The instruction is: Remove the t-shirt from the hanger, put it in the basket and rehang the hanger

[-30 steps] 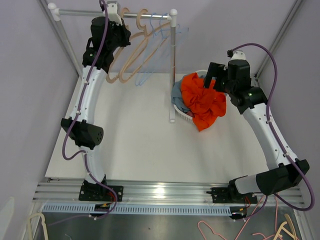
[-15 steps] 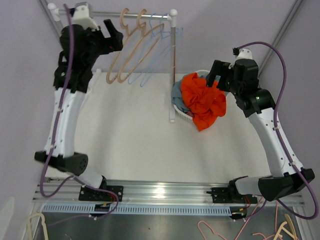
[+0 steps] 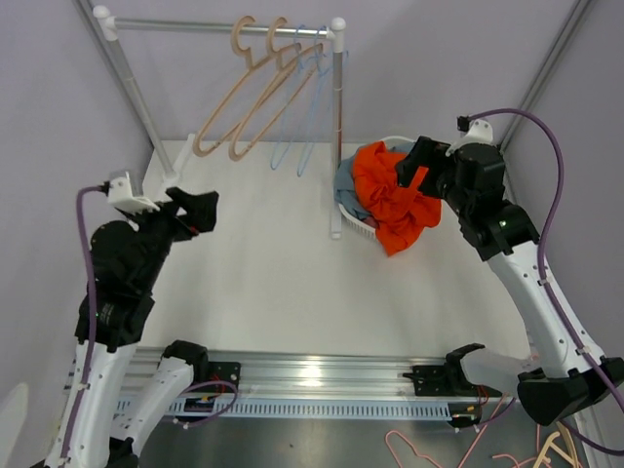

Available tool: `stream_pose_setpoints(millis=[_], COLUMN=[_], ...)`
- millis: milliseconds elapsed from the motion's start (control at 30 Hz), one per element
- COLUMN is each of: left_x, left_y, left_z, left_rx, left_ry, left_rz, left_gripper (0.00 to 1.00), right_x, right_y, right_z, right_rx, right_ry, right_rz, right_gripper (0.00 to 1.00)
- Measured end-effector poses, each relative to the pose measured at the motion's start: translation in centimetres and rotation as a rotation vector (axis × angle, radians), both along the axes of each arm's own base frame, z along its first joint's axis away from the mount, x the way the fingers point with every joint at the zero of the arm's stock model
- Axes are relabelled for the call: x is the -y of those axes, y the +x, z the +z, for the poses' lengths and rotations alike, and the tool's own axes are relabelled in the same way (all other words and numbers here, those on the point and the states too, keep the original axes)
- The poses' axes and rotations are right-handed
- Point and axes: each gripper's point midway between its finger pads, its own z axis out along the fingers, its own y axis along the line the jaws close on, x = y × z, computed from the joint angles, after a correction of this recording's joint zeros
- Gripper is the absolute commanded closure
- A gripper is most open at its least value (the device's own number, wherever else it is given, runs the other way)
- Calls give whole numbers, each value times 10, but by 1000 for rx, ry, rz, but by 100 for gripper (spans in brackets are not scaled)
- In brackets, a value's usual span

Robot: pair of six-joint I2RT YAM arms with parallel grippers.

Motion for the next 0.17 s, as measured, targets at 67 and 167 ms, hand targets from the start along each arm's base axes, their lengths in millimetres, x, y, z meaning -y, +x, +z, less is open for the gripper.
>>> stream_pose_setpoints(millis=[67, 167], left_x=[1, 1], left_y=[-6, -19], left_z=[-36, -63], left_rx=[-76, -134], left_ry=[8, 13], left_rz=[-8, -24], left_gripper=[1, 1], right_x=[0, 1], right_y=[0, -2], right_z=[-8, -24], right_rx=[-11, -44], right_ry=[9, 18], right_rz=[-7, -17], right_gripper=[0, 0])
